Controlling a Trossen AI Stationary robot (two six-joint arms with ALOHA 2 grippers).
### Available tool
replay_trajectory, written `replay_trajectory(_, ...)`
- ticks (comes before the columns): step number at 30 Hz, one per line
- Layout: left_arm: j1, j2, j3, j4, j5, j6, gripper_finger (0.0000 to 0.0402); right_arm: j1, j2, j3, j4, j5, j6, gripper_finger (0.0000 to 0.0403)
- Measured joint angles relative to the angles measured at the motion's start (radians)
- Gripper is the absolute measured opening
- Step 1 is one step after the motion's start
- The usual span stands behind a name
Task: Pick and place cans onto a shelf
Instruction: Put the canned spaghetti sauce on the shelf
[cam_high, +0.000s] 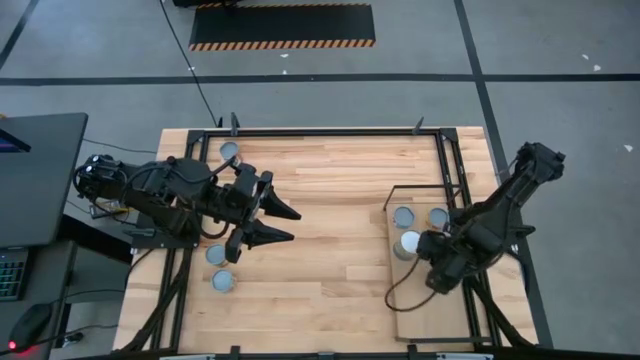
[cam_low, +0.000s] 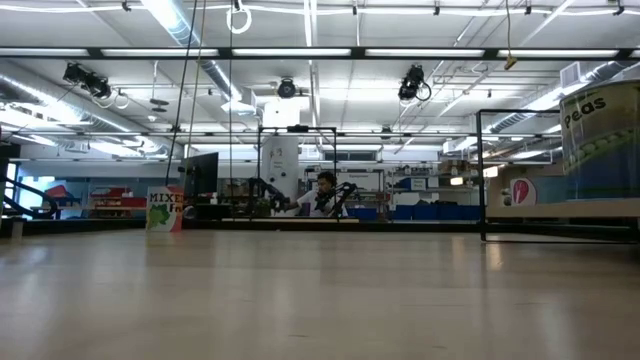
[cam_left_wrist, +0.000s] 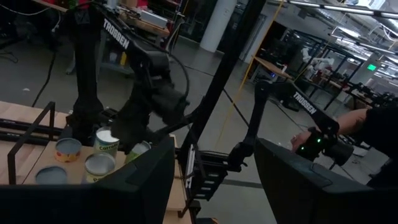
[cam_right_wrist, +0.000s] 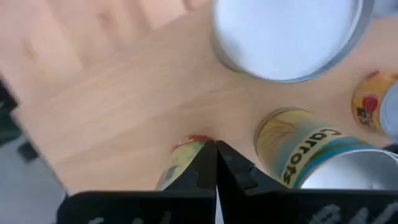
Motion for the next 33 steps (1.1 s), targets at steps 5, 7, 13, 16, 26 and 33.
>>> replay_trajectory(5, 0.000, 0.000, 0.000, 0.001, 0.000, -0.004, 0.0227, -0.039, 0.009, -0.041, -0.021, -0.132, 0.042, 0.0003)
replay_trajectory(7, 0.000, 0.000, 0.000, 0.001, 0.000, -0.007, 0.0227, -0.040, 0.009, -0.049, -0.036, -0.190, 0.054, 0.0003)
replay_trajectory(13, 0.000, 0.000, 0.000, 0.001, 0.000, -0.007, 0.0227, -0.031, 0.008, -0.053, -0.066, -0.306, 0.058, 0.0004)
replay_trajectory(16, 0.000, 0.000, 0.000, 0.001, 0.000, -0.007, 0.0227, -0.031, 0.008, -0.050, -0.087, -0.314, 0.058, 0.0004)
replay_trajectory(26, 0.000, 0.000, 0.000, 0.000, 0.000, -0.007, 0.0227, 0.062, 0.005, 0.036, -0.015, -0.283, -0.050, 0.0003)
replay_trajectory(33, 0.000, 0.000, 0.000, -0.001, 0.000, 0.000, 0.0227, 0.100, 0.013, -0.036, 0.035, -0.292, 0.011, 0.0003)
